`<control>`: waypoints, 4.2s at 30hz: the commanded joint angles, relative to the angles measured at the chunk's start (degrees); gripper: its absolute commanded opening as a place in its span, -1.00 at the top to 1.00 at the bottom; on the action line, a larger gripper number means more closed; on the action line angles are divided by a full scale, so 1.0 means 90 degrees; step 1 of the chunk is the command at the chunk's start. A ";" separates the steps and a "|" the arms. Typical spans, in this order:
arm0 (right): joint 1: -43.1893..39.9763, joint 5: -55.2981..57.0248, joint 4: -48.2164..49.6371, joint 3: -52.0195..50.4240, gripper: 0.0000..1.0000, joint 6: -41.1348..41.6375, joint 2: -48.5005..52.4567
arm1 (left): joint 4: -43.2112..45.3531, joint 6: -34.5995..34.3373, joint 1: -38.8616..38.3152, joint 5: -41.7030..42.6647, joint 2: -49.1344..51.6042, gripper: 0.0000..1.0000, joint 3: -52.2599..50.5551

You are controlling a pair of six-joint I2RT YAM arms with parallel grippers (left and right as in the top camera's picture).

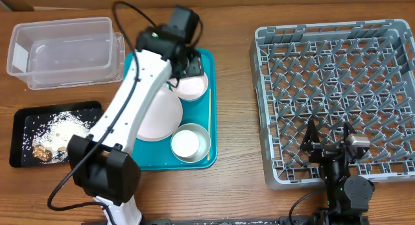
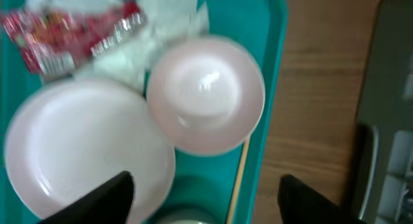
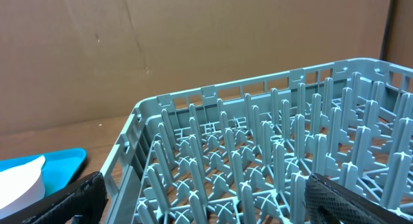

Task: Sort waste into correct bins and load items into the dishwasher
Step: 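Move the left gripper to the red snack wrapper and grasp it, then carry the red wrapper into the clear plastic bin and release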

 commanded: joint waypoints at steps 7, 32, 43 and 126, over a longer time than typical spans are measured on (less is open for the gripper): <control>-0.0024 -0.0005 0.0053 -0.0068 -1.00 -0.0002 -0.0051 | 0.0811 -0.0328 0.0998 -0.0172 0.0012 -1.00 0.0299; -0.0024 -0.0007 0.0053 -0.0068 -1.00 -0.0002 -0.0051 | 0.0962 -0.3483 0.1292 0.0277 0.1902 -0.72 0.0199; -0.0024 -0.0005 0.0053 -0.0068 -1.00 -0.0002 -0.0051 | 0.1010 -0.4284 0.1460 -0.0066 0.1919 -0.81 0.0187; -0.0024 -0.0005 0.0053 -0.0068 -1.00 -0.0002 -0.0051 | 0.0918 -0.2654 0.1717 0.0282 0.0384 0.92 0.1078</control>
